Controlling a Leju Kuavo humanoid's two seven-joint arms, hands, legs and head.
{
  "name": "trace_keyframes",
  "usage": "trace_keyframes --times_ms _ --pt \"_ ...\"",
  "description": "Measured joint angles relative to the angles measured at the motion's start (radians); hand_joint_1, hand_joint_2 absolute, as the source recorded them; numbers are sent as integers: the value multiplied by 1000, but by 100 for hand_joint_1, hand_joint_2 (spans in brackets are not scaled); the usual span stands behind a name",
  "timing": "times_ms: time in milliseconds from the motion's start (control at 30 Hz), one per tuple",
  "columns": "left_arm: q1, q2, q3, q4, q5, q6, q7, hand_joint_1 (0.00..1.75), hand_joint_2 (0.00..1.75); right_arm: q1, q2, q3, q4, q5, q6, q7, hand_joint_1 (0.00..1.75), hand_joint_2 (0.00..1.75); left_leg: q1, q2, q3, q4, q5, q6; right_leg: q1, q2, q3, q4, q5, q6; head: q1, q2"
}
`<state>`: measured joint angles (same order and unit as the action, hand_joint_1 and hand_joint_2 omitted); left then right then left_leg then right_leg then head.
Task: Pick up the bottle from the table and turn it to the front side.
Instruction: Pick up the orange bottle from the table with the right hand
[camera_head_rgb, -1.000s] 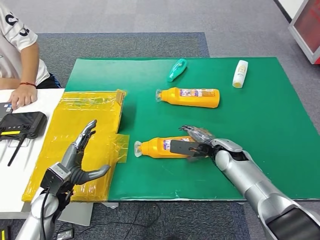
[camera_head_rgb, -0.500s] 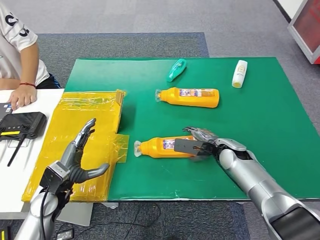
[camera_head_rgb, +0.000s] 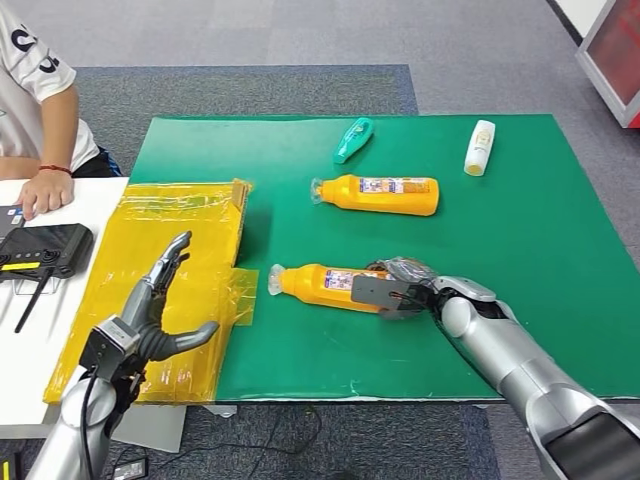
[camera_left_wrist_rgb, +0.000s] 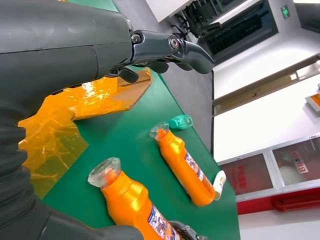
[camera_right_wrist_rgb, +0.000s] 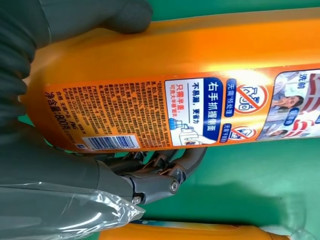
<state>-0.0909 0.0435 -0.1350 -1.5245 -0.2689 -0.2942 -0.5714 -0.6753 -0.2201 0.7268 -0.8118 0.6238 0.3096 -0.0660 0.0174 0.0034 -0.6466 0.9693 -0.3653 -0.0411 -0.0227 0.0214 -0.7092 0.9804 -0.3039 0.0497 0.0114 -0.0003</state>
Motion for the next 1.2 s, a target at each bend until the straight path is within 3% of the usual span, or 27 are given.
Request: trace_keyframes --times_ms 200,333,467,567,933,1200 --pt "-10 0 0 8 3 -8 0 0 175 10 -8 1 1 -50 -10 -42 175 175 0 0 0 0 0 0 0 0 0 0 0 0 0 0" --pt "-26 0 -3 19 13 -14 -9 0 175 65 -26 -32 -7 -197 -27 -179 175 175 0 -1 -1 0 0 0 0 -1 0 0 0 0 0 0" --pt "-45 2 -9 32 27 -14 -15 0 175 161 -30 -129 -41 -365 -35 -331 175 175 0 -1 -2 0 -1 1 0 -1 -1 0 -1 1 0 0" --pt "-49 2 -11 39 35 -13 -16 0 175 229 -18 -210 -80 -447 -26 -384 175 175 0 -1 -3 0 -2 2 0 -1 -1 0 -2 1 0 0" --pt "-30 2 -11 43 40 -8 -10 0 175 382 88 -471 -247 -596 43 -389 175 175 0 -1 -3 0 -2 1 0 -1 -2 0 -2 1 0 0" --pt "-22 2 -11 43 41 -8 -10 0 175 415 129 -542 -295 -613 55 -389 175 175 0 -1 -3 0 -2 1 0 -1 -2 0 -2 1 0 0"
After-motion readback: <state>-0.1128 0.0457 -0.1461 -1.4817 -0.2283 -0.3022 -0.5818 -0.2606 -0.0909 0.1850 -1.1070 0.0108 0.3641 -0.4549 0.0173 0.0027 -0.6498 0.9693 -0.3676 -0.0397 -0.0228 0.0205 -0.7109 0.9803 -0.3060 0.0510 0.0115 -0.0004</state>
